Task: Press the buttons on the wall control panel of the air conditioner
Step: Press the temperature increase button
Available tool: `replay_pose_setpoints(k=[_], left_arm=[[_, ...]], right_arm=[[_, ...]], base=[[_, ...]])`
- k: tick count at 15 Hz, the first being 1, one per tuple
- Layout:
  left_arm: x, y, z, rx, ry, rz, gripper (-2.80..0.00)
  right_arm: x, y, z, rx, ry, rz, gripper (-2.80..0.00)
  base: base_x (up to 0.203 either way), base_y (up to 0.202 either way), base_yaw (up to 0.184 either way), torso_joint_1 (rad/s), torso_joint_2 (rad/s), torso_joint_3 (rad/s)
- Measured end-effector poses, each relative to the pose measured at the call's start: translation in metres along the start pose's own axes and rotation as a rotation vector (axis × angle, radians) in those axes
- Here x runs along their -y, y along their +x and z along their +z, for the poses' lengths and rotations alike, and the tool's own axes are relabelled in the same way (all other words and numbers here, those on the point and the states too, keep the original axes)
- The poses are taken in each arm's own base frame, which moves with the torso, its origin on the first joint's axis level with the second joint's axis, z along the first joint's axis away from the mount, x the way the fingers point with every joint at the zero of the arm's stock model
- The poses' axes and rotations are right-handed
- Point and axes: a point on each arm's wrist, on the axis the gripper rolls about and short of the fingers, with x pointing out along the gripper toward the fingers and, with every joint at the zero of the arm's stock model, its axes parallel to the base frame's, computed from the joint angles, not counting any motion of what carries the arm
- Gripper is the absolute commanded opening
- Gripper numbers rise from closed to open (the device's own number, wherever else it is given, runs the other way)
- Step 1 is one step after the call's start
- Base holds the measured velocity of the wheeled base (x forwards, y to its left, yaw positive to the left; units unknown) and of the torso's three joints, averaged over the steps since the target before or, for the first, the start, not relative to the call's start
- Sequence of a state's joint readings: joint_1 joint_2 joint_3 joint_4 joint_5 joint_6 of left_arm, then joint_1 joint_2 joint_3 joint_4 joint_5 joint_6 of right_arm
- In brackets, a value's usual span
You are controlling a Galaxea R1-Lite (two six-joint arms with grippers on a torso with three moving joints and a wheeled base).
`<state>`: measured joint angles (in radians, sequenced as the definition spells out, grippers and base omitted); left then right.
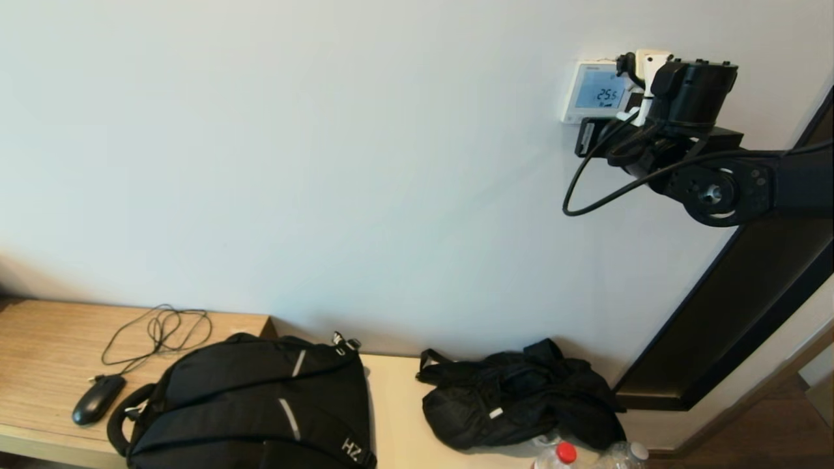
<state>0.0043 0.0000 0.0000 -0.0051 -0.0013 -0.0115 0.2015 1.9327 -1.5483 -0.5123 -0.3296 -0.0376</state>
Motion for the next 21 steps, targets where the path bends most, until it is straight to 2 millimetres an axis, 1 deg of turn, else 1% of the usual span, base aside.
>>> replay_pose_setpoints(k=[4, 9, 16, 21], left_arm=[[0.0, 0.0, 0.0, -0.001, 0.0, 0.0, -2.8], [0.0, 0.0, 0.0, 0.0, -0.001, 0.0, -2.8], [0.0, 0.0, 0.0, -0.001, 0.0, 0.0, -2.8], [0.0, 0.0, 0.0, 0.0, 0.0, 0.0, -2.8]], right_arm=[[0.0, -0.003, 0.004, 0.027, -0.007, 0.001, -2.8], [0.002, -0.002, 0.005, 0.033, -0.006, -0.004, -2.8], [0.0, 0.005, -0.002, 0.022, -0.01, -0.005, -2.8], [0.004, 0.007, -0.003, 0.022, -0.012, -0.015, -2.8]], base=[[0.0, 0.0, 0.0, 0.0, 0.0, 0.0], [0.0, 0.0, 0.0, 0.0, 0.0, 0.0], [0.0, 0.0, 0.0, 0.0, 0.0, 0.0], [0.0, 0.0, 0.0, 0.0, 0.0, 0.0]])
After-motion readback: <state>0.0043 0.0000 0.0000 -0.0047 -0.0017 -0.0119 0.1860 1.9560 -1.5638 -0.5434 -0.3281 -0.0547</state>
